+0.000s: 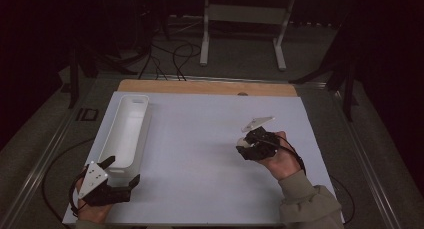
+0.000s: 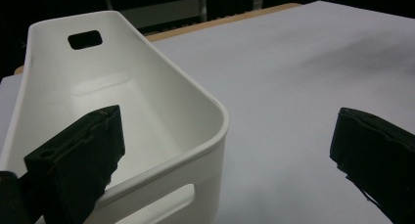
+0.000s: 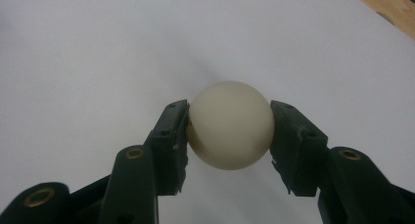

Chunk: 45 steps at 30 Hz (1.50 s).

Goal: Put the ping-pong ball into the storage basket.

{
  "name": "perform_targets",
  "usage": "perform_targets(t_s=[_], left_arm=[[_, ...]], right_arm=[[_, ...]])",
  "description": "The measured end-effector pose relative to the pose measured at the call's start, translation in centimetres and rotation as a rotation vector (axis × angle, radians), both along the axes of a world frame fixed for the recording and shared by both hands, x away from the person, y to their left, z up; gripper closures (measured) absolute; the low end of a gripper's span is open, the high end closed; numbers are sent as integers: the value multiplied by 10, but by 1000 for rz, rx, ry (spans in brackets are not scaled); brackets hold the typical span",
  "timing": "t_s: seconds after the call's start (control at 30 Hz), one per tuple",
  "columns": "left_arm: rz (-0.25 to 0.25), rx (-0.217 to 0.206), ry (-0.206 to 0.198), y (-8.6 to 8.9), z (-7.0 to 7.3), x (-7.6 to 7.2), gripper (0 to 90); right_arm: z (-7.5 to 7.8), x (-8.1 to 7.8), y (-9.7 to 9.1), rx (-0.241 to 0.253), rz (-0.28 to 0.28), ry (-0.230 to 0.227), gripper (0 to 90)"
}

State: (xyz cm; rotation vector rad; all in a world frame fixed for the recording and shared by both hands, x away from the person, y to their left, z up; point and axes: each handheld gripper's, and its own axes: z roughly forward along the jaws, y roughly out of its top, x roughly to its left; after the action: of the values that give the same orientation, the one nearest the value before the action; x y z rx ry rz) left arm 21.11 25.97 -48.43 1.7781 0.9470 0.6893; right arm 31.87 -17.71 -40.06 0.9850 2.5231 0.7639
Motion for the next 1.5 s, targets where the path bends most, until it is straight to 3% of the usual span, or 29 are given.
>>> perform_targets(t_s=[1.5], left_arm=[[-9,-8,12,0,-1,2,2]], right_arm=[[14,6,21,18,44,-32,509]])
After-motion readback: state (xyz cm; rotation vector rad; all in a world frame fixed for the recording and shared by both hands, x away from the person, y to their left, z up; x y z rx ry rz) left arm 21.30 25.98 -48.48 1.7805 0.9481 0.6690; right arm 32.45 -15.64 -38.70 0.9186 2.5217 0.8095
